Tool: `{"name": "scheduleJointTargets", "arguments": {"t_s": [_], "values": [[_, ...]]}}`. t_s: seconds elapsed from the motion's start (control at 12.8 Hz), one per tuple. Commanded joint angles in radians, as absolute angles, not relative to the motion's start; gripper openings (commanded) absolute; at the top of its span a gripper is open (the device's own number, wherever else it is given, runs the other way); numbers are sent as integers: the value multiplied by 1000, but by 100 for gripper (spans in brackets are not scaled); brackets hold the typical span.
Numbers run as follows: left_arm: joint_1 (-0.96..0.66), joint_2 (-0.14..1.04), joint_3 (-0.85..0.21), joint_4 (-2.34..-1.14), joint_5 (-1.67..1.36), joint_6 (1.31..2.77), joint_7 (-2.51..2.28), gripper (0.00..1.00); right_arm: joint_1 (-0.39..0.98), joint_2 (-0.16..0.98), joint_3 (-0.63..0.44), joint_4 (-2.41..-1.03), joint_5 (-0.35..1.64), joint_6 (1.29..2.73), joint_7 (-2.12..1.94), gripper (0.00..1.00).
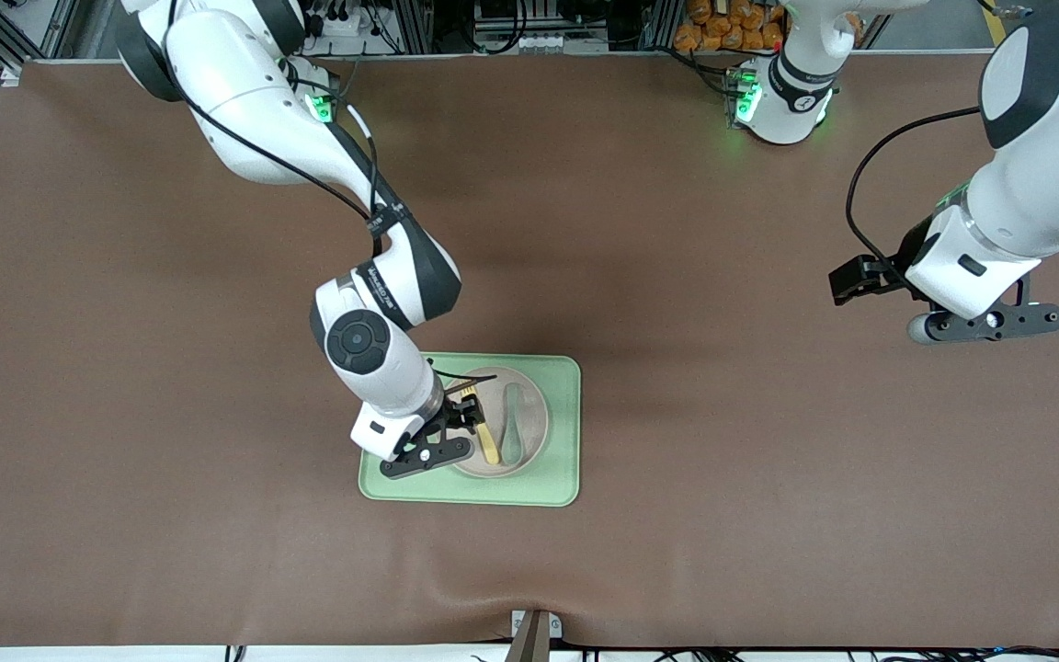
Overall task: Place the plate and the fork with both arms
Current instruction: 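Release the plate and raise the left gripper while the right gripper reaches the fork, then grasp the yellow fork on the plate with the right gripper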
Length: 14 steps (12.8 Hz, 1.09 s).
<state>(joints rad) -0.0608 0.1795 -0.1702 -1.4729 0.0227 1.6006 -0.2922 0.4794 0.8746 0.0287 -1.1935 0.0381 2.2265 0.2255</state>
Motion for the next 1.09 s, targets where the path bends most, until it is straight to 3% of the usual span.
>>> {"name": "scheduleJointTargets", "arguments": {"t_s": [0.0,0.78,1.01], "values": [[-58,170,-172,-1451,76,1608,-235,100,498,907,20,-1157,32,2215,239,72],[-40,158,-175,-1462,66,1592,-230,100,541,937,21,-1207,34,2217,239,54],[-40,141,-176,-1480,66,1575,-227,100,545,943,21,-1219,29,2226,238,54]]}}
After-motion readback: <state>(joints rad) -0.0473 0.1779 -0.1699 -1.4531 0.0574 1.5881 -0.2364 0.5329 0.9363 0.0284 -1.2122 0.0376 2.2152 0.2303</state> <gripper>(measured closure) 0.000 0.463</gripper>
